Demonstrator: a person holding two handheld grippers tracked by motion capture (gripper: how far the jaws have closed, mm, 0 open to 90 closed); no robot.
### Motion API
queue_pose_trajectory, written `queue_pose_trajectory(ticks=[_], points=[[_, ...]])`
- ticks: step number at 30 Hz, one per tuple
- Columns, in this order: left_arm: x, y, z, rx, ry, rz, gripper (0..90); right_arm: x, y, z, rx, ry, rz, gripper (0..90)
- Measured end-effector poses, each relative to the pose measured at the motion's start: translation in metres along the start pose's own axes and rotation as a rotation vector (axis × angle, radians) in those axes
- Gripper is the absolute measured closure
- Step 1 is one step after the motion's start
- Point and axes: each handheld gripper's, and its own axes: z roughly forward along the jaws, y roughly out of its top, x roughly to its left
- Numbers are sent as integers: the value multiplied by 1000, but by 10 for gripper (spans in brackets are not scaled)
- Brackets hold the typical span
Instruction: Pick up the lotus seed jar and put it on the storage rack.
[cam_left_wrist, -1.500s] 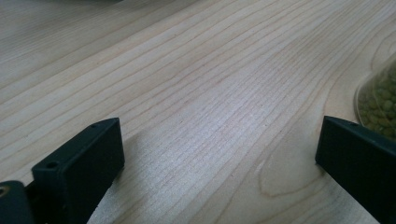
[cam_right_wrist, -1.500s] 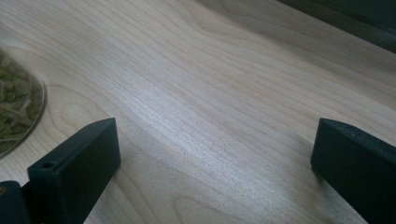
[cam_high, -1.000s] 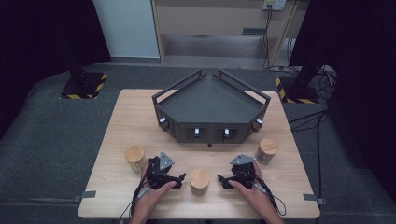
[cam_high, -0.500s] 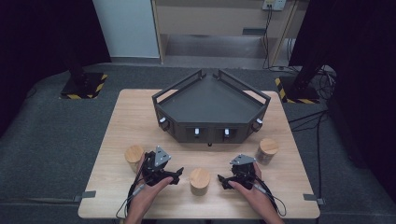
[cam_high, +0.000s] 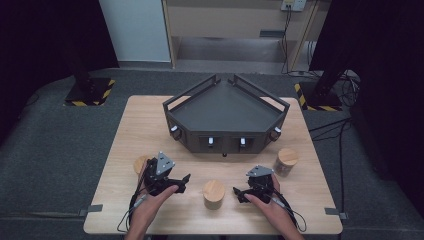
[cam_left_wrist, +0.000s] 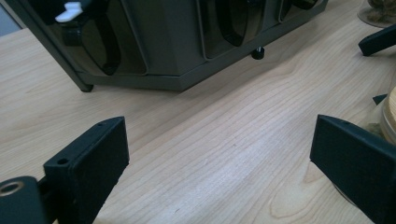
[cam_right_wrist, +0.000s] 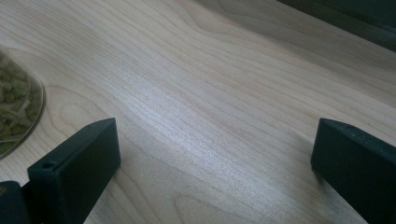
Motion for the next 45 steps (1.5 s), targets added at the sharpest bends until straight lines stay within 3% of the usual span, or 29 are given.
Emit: queue_pose_trajectory(ticks=[29, 45], points=[[23, 5, -26, -52, 54, -24, 36, 0, 0, 0, -1, 0, 0, 14], [44, 1, -35, -67, 89, -59, 30, 0, 0, 0, -1, 0, 0, 14]])
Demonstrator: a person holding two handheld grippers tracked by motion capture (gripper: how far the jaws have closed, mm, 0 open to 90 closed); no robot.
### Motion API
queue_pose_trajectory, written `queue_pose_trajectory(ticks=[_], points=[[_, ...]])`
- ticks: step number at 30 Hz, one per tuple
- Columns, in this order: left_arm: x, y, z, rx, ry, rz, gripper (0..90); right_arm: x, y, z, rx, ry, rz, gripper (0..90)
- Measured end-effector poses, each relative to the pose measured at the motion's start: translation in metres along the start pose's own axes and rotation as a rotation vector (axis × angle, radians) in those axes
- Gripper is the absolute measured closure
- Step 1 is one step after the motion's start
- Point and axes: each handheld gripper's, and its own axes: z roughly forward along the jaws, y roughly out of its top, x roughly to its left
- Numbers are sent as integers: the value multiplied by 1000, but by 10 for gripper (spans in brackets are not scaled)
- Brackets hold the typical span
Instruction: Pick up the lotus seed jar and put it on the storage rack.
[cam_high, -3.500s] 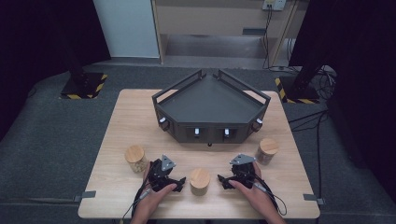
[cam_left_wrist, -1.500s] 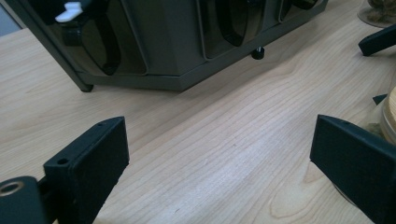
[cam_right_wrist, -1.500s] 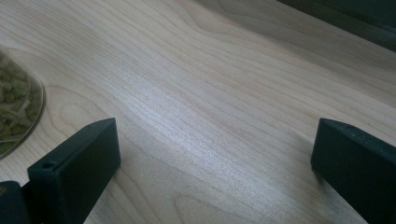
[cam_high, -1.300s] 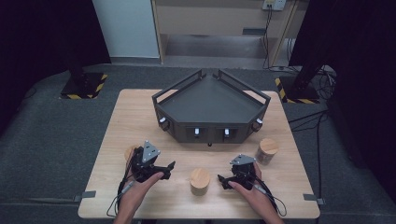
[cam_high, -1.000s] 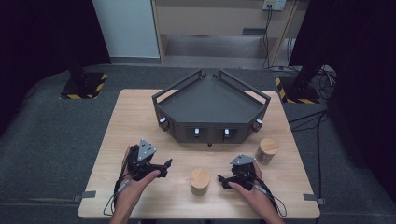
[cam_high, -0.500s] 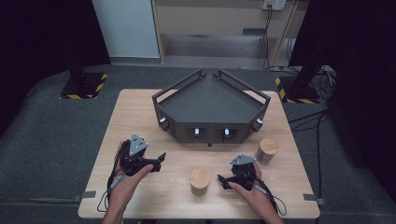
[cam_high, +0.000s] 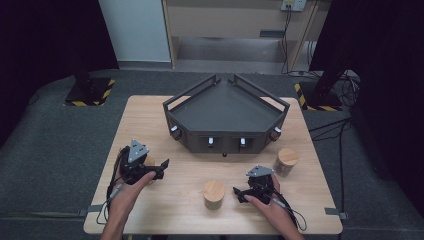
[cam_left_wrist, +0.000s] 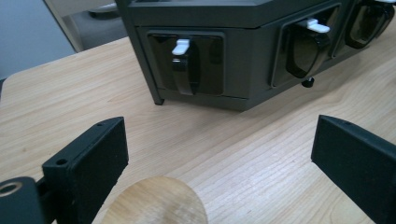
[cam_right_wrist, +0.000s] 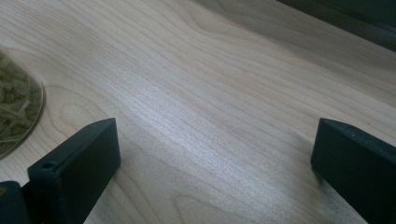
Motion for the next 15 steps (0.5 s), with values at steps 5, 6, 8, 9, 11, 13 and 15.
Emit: queue_pose_trajectory(ticks=[5, 6, 8, 9, 11, 13, 15], points=[[4, 0, 0, -5, 3, 8, 20, 0, 0, 0, 0, 0, 0, 14], [4, 1, 0, -4, 3, 16, 20, 0, 0, 0, 0, 0, 0, 14], [5, 1, 1, -3, 2, 18, 20, 0, 0, 0, 1, 0, 1, 14], [5, 1, 1, -4, 2, 19, 20, 0, 0, 0, 0, 0, 0, 14], [6, 0, 1, -6, 3, 21, 18, 0, 0, 0, 1, 0, 1, 14], [8, -1, 1, -9, 7, 21, 18, 0, 0, 0, 0, 0, 0, 14], [11, -3, 2, -14, 9, 15, 16, 0, 0, 0, 1, 0, 1, 14]])
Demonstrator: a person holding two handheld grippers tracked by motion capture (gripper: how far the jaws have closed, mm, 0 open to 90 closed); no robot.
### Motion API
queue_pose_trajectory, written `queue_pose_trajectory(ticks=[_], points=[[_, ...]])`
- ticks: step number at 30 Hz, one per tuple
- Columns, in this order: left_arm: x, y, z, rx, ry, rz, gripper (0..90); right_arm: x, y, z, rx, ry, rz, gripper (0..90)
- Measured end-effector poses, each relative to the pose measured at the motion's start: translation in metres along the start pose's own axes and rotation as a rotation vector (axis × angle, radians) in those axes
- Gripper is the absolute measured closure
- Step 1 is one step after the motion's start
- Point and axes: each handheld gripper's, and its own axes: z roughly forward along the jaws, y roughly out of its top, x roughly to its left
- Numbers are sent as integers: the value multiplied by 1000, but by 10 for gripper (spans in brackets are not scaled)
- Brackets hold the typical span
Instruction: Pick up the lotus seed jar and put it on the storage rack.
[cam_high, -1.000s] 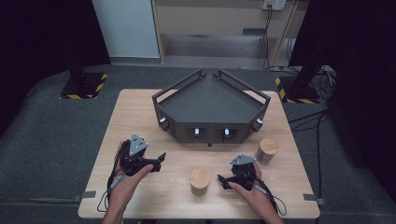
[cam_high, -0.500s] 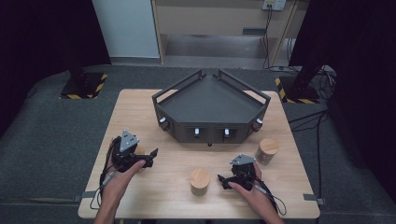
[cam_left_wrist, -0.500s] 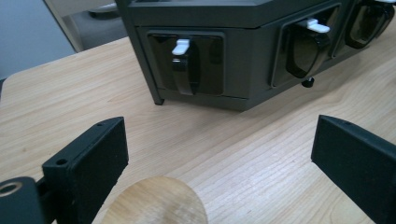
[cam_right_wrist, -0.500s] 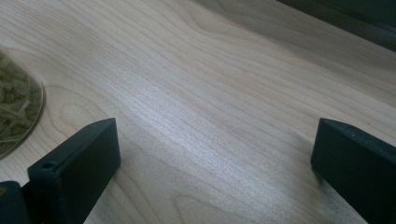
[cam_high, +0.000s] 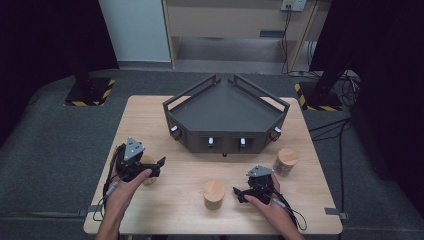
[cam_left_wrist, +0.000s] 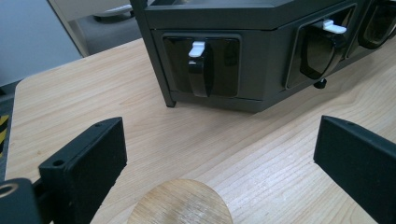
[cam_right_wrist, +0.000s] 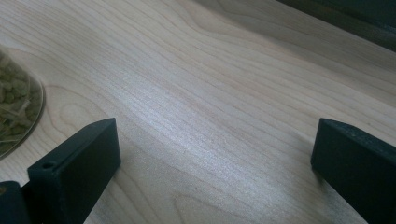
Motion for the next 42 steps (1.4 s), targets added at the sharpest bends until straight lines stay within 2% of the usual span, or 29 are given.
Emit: queue_pose_trajectory(ticks=[16, 27, 34, 42], points=[[11, -16, 5, -6, 11, -15, 15, 0, 0, 0, 0, 0, -1, 14], [12, -22, 7, 5, 22, -16, 16, 0, 0, 0, 0, 0, -1, 14], [14, -30, 9, 10, 21, -35, 16, 0, 0, 0, 0, 0, -1, 14], [14, -35, 10, 8, 30, -29, 15, 0, 0, 0, 0, 0, -1, 14]])
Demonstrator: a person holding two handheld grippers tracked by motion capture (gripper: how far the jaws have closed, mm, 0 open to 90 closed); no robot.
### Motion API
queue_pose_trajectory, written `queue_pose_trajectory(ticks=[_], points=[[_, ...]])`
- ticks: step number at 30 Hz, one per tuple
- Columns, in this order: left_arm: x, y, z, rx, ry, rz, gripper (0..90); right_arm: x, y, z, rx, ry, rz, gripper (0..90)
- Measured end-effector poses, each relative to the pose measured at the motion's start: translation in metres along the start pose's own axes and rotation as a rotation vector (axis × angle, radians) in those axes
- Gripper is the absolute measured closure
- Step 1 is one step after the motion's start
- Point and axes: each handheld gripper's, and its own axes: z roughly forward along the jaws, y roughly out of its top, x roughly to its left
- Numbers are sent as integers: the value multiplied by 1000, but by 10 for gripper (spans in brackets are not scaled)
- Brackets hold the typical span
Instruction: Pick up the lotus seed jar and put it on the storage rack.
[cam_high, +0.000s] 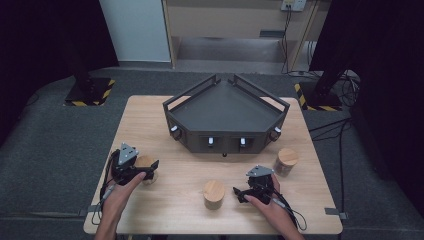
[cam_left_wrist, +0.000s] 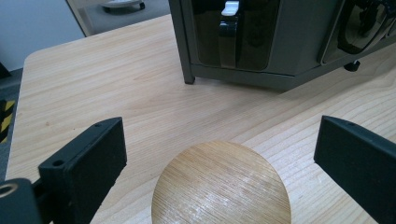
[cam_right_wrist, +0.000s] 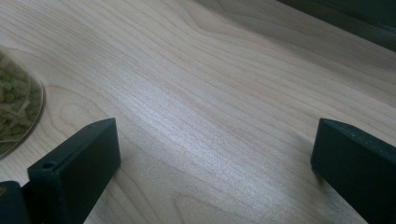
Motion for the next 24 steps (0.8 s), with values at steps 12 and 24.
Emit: queue_pose_trajectory(ticks=[12, 24], points=[[1, -14, 4, 0, 1, -5, 15, 0, 0, 0, 0, 0, 0, 14], [3, -37, 12, -32, 2, -10, 19, 0, 0, 0, 0, 0, 0, 14]])
